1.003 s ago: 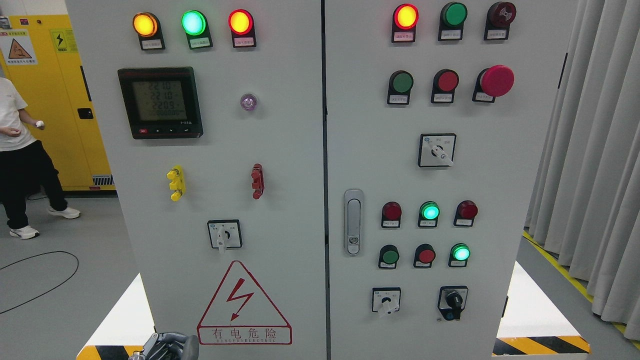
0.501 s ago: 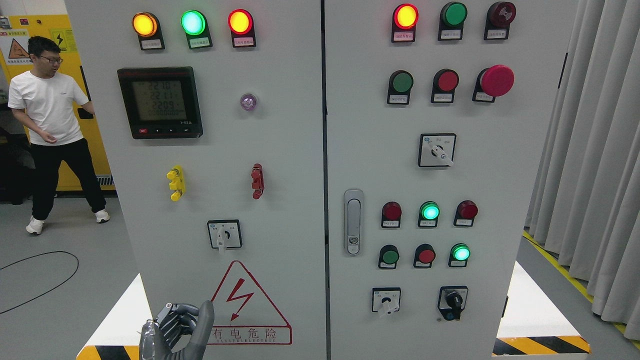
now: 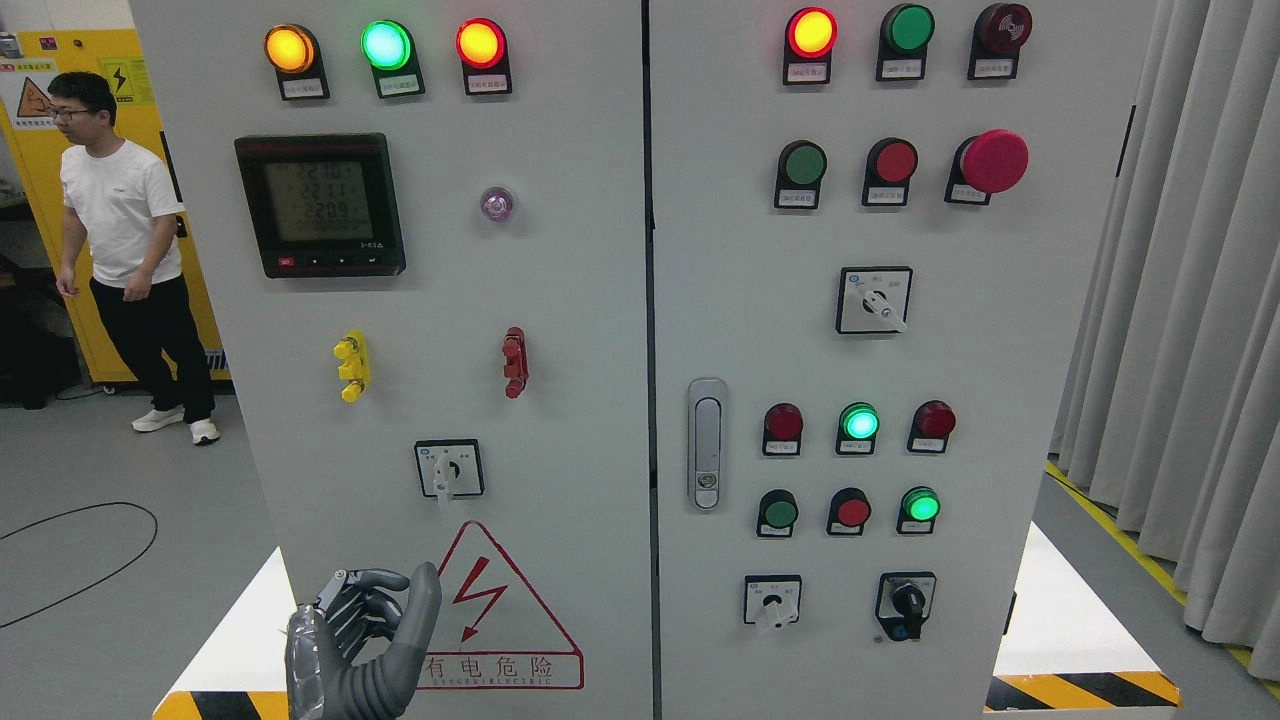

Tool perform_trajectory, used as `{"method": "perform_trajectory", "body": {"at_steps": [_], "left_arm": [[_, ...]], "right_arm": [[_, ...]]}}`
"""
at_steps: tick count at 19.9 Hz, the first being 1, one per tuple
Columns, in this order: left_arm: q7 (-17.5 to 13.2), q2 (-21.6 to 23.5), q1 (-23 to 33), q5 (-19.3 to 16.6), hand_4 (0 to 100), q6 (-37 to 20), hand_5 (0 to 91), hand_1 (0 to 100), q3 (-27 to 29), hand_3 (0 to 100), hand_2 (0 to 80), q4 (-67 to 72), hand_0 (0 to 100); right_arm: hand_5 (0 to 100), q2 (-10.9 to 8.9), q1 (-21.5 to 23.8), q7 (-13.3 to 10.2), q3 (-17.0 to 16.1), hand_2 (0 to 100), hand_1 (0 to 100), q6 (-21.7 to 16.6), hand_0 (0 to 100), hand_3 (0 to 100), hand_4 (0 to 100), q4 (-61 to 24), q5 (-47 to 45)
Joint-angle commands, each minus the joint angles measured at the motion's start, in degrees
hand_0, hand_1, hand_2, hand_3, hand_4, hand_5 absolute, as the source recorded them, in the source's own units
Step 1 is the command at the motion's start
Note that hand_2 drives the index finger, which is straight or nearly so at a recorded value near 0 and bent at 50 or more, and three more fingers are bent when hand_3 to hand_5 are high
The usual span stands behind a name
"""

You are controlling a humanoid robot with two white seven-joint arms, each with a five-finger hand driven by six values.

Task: Turn on light switch 1

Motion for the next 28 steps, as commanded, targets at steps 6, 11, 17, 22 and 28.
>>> {"method": "perform_trajectory", "body": {"at_steps": [6,11,17,22,28], "left_arm": [[1.39,-1.11,-4.05,-1.99,82,5.44,74.8,68,-1.32,91,58.9,-1.68,16],[1.57,-1.29,-5.01,-3.48,83,8.17,75.4,68,-1.32,92,58.6,-1.86,17],[1.57,-1.46,-6.68,-3.83,84,10.46,76.9,69,-1.32,92,58.7,-1.86,17],[2.53,-1.64,-7.92,-4.01,84,11.51,77.8,68,-1.32,92,57.9,-1.77,18],[2.54,-1.73,-8.53,-4.10,84,13.71,79.0,69,-1.32,92,57.0,-1.77,23]], "right_arm": [[0,0.00,0.00,0.05,0.00,4,50,0.02,0,0,0,0.00,-0.07],[0,0.00,0.00,0.05,0.00,4,50,0.02,0,0,0,0.00,0.02],[0,0.00,0.00,0.05,0.00,4,50,0.02,0,0,0,0.00,-0.07],[0,0.00,0.00,0.05,0.00,4,50,0.02,0,0,0,0.00,0.02],[0,0.00,0.00,0.05,0.00,4,50,0.02,0,0,0,0.00,0.02]]}}
